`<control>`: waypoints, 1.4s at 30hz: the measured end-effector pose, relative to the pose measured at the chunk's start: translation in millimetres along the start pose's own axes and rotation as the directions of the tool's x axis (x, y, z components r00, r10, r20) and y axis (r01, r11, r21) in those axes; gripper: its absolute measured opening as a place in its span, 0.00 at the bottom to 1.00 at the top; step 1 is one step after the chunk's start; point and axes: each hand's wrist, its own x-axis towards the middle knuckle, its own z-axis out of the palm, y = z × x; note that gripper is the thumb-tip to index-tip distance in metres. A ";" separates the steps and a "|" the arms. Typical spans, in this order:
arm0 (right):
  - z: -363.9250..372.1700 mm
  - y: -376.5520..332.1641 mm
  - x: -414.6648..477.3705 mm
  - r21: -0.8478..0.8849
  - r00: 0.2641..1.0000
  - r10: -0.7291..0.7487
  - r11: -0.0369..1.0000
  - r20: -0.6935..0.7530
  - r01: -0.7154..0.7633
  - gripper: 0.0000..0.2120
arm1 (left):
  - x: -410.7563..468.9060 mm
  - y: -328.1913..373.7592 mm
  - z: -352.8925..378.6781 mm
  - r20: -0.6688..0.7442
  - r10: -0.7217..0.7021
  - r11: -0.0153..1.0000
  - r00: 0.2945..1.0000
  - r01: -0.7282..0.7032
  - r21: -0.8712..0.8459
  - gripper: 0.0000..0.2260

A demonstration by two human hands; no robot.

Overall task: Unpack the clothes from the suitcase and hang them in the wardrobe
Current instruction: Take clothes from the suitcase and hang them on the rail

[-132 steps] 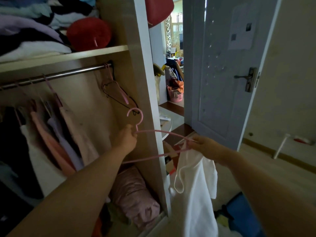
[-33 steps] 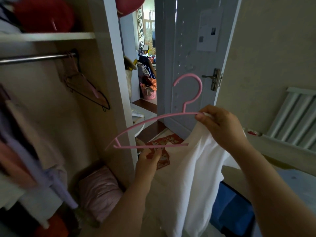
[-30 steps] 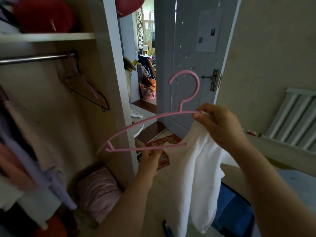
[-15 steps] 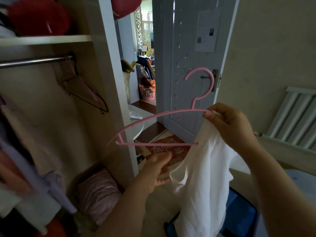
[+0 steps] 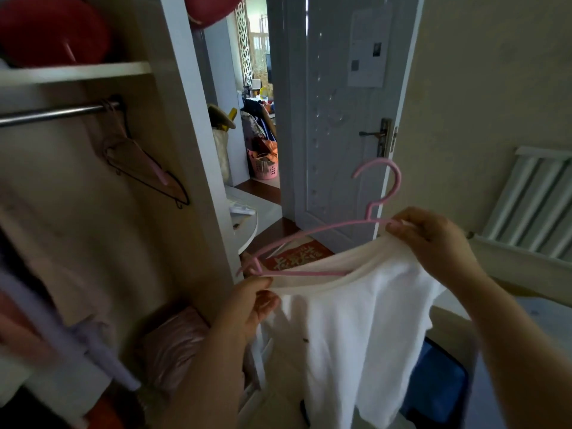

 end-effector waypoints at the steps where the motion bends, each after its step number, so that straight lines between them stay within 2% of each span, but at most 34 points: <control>1: 1.4 5.5 -3.0 -0.011 1.000 0.011 1.000 0.018 -0.011 0.07 | -3.3 5.1 -1.0 0.030 -0.013 0.996 0.999 0.016 -0.082 0.03; 6: 11.5 18.4 -9.9 0.005 0.997 0.035 0.999 0.074 -0.035 0.04 | -4.0 15.2 -3.8 0.042 -0.026 0.969 0.999 0.036 -0.244 0.05; 11: 18.7 24.5 -11.8 0.052 0.994 0.042 0.998 0.103 -0.048 0.07 | 2.4 22.8 -8.2 -0.049 0.002 0.976 0.999 -0.012 -0.215 0.05; 13: 20.6 24.0 -11.7 0.043 0.995 0.055 0.997 0.081 -0.059 0.08 | 3.7 27.4 -8.2 -0.102 0.029 0.991 0.994 -0.042 -0.129 0.05; 15: 21.7 24.4 -10.2 0.019 0.996 0.079 0.997 0.028 -0.079 0.09 | 4.6 29.9 -8.9 -0.168 0.118 0.992 0.979 -0.108 0.069 0.06; 16: 21.7 25.1 -9.2 0.005 0.996 0.094 0.996 0.004 -0.094 0.10 | 4.7 31.1 -10.3 -0.180 0.190 0.967 0.965 -0.153 0.202 0.08; 18: 21.1 29.4 -7.7 -0.029 0.992 0.122 0.992 -0.030 -0.123 0.10 | 1.3 34.2 -12.0 -0.106 0.275 0.874 0.956 -0.202 0.441 0.10; 21: 20.4 36.5 -6.7 -0.098 0.985 0.162 0.981 -0.052 -0.166 0.10 | -8.2 39.0 -10.9 0.001 0.157 0.782 0.988 -0.125 0.611 0.05; 22: 20.4 37.2 -6.4 -0.105 0.982 0.179 0.977 -0.054 -0.183 0.10 | -11.3 39.7 -9.6 0.018 0.104 0.803 0.994 -0.095 0.589 0.04; 24: 20.4 35.2 -4.9 -0.052 0.974 0.215 0.974 -0.064 -0.219 0.09 | -14.7 34.7 -5.7 0.082 -0.007 0.900 0.997 -0.029 0.434 0.03; 25: 21.0 33.4 -4.0 -0.020 0.970 0.232 0.972 -0.068 -0.234 0.09 | -16.7 29.7 -2.9 0.119 -0.043 0.914 0.992 -0.009 0.405 0.04; 26: 22.0 31.0 -3.2 -0.016 0.970 0.234 0.972 -0.066 -0.236 0.09 | -17.5 24.5 0.4 0.147 -0.047 0.889 0.988 -0.026 0.457 0.05; 27: 23.3 28.0 -2.7 -0.050 0.973 0.221 0.973 -0.061 -0.225 0.10 | -18.0 19.7 4.0 0.178 -0.014 0.816 0.984 -0.092 0.570 0.06; 29: 26.0 22.7 -1.5 -0.199 0.987 0.161 0.966 -0.031 -0.164 0.13 | -16.4 13.5 14.4 0.299 0.169 0.553 0.939 -0.341 0.760 0.08; 30: 27.6 19.3 -1.4 -0.290 0.991 0.135 0.948 -0.002 -0.130 0.14 | -15.8 12.7 20.2 0.375 0.307 0.348 0.875 -0.470 0.811 0.07; 31: 29.3 15.5 -0.8 -0.363 0.992 0.125 0.926 0.025 -0.107 0.14 | -16.2 13.7 25.5 0.452 0.441 0.108 0.776 -0.546 0.831 0.06; 32: 30.6 12.1 -0.4 -0.401 0.991 0.125 0.911 0.047 -0.096 0.14 | -18.4 15.5 31.5 0.523 0.537 -0.107 0.662 -0.561 0.821 0.05; 33: 31.2 8.5 -0.3 -0.398 0.989 0.129 0.913 0.069 -0.091 0.13 | -18.0 16.9 36.2 0.561 0.583 -0.222 0.588 -0.549 0.806 0.05; 34: 31.6 5.5 -0.4 -0.366 0.986 0.130 0.927 0.100 -0.085 0.12 | -16.6 18.1 40.4 0.572 0.592 -0.247 0.568 -0.548 0.799 0.04; 35: 31.6 3.1 -1.0 -0.319 0.982 0.128 0.945 0.142 -0.078 0.12 | -13.6 18.5 42.5 0.560 0.577 -0.206 0.595 -0.557 0.805 0.04; 36: 31.0 1.4 -2.3 -0.271 0.971 0.129 0.960 0.201 -0.071 0.12 | -11.0 18.0 42.8 0.530 0.548 -0.108 0.648 -0.573 0.812 0.04; 38: 27.6 -2.5 -5.2 -0.203 0.933 0.121 0.978 0.338 -0.053 0.11 | -9.6 15.6 41.8 0.450 0.465 0.178 0.762 -0.579 0.796 0.04; 39: 27.1 -4.9 -6.4 -0.188 0.912 0.117 0.981 0.392 -0.044 0.11 | -10.0 13.8 40.5 0.421 0.446 0.274 0.790 -0.568 0.776 0.04; 40: 27.0 -6.9 -7.6 -0.184 0.903 0.114 0.982 0.415 -0.040 0.12 | -12.1 12.5 40.6 0.407 0.439 0.315 0.801 -0.561 0.765 0.04; 42: 31.1 -11.1 -7.2 -0.200 0.909 0.112 0.979 0.402 -0.032 0.12 | -14.8 11.4 43.9 0.418 0.429 0.335 0.801 -0.571 0.750 0.04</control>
